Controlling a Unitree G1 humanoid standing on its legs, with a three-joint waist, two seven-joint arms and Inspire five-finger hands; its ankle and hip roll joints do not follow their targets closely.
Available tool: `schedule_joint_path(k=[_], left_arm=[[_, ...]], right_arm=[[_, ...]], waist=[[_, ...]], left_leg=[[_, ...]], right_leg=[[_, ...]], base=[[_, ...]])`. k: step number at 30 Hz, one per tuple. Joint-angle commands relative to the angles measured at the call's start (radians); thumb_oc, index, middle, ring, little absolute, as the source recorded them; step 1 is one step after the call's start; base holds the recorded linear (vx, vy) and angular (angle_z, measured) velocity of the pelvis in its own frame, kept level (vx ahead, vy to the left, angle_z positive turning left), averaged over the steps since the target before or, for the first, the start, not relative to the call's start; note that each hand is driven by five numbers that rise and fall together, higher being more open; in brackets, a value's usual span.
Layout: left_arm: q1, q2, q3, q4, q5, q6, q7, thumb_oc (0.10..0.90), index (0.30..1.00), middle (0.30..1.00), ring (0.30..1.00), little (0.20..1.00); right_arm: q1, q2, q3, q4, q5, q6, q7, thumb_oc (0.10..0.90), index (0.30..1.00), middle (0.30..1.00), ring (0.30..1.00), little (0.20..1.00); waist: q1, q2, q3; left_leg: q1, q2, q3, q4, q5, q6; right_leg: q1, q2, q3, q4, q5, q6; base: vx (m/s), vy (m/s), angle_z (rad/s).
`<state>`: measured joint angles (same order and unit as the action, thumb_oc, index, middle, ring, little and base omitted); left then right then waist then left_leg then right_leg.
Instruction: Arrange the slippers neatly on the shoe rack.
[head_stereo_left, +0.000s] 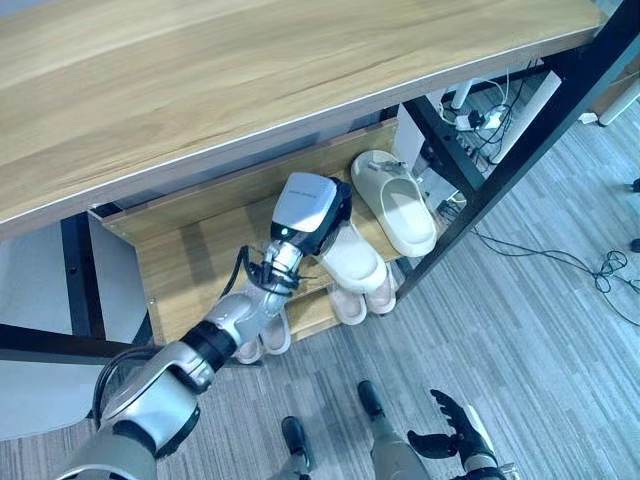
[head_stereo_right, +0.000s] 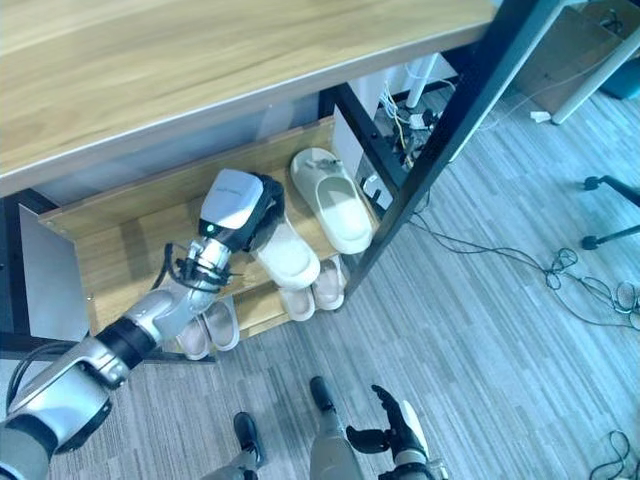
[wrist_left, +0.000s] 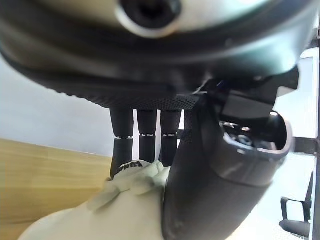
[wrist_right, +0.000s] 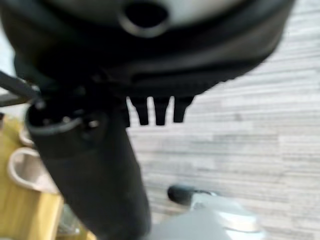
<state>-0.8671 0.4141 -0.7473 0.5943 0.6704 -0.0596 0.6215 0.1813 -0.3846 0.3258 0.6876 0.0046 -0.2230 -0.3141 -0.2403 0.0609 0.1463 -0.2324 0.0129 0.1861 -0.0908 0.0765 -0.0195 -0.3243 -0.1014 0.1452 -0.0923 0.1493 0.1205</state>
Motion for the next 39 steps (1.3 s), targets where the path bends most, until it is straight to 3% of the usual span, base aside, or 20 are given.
schedule_joint_path(k=[1,14,15,16,28,34,39], left_arm=[[-0.176,-0.033,0.014,0.083,0.018,-0.007,0.058,0.400,0.300,0.300,0.300,0.300],[-0.253,-0.065,-0.021,0.182,0.006,0.015,0.063,0.400,0.300,0.300,0.300,0.300],[-0.250,-0.069,-0.023,0.186,0.007,0.017,0.062,0.722,0.782,0.782,0.782,0.782],[-0.251,-0.072,-0.026,0.193,0.006,0.016,0.060,0.800,0.900,0.900,0.900,0.900],[-0.189,-0.078,0.038,0.195,-0.036,0.024,0.078,0.800,0.900,0.900,0.900,0.900],[-0.114,-0.057,0.104,0.114,-0.072,0.008,0.082,0.800,0.900,0.900,0.900,0.900],[-0.078,-0.115,0.158,0.097,-0.170,-0.008,0.077,0.800,0.900,0.900,0.900,0.900]], right_arm=[[0.000,-0.063,-0.030,-0.079,0.012,-0.055,-0.044,0.800,0.900,0.900,0.900,0.900],[0.005,-0.073,-0.024,-0.095,0.026,-0.064,-0.053,0.800,0.900,0.900,0.900,0.900],[0.006,-0.074,-0.023,-0.096,0.027,-0.064,-0.052,0.800,0.900,0.900,0.900,0.900],[0.006,-0.076,-0.022,-0.098,0.027,-0.066,-0.052,0.800,0.900,0.900,0.900,0.900],[0.027,-0.079,-0.029,-0.116,0.031,-0.067,-0.044,0.800,0.900,0.900,0.900,0.900],[0.017,-0.078,-0.037,-0.092,0.018,-0.062,-0.049,0.800,0.900,0.900,0.900,0.900],[-0.015,-0.049,-0.033,0.008,0.038,-0.047,-0.056,0.800,0.900,0.900,0.900,0.900]], waist=[[-0.001,-0.001,0.018],[-0.005,-0.003,0.031],[-0.004,-0.004,0.030],[-0.004,-0.005,0.029],[0.012,-0.015,0.026],[0.029,-0.023,0.023],[0.037,-0.026,0.019]], left_leg=[[0.032,-0.013,-0.042,0.004,-0.086,-0.023],[0.015,-0.007,-0.039,0.004,-0.078,-0.026],[0.016,-0.007,-0.039,0.004,-0.079,-0.027],[0.016,-0.006,-0.040,0.004,-0.078,-0.027],[0.037,-0.004,-0.054,0.004,-0.080,-0.029],[0.048,-0.004,-0.060,0.004,-0.079,-0.027],[0.054,-0.008,-0.071,0.004,-0.075,-0.024]], right_leg=[[0.058,0.040,-0.070,0.017,-0.098,0.030],[0.038,0.047,-0.065,0.016,-0.090,0.029],[0.038,0.048,-0.065,0.015,-0.091,0.029],[0.038,0.048,-0.065,0.015,-0.091,0.029],[0.063,0.053,-0.078,0.015,-0.102,0.025],[0.080,0.051,-0.086,0.014,-0.108,0.024],[0.089,0.050,-0.090,0.013,-0.110,0.020]], base=[[-0.01,-0.009,-0.04],[0.00,-0.003,-0.01],[0.00,0.000,0.00],[0.00,0.000,0.00],[0.00,0.000,0.00],[-0.01,0.000,0.02],[-0.01,0.000,0.06]])
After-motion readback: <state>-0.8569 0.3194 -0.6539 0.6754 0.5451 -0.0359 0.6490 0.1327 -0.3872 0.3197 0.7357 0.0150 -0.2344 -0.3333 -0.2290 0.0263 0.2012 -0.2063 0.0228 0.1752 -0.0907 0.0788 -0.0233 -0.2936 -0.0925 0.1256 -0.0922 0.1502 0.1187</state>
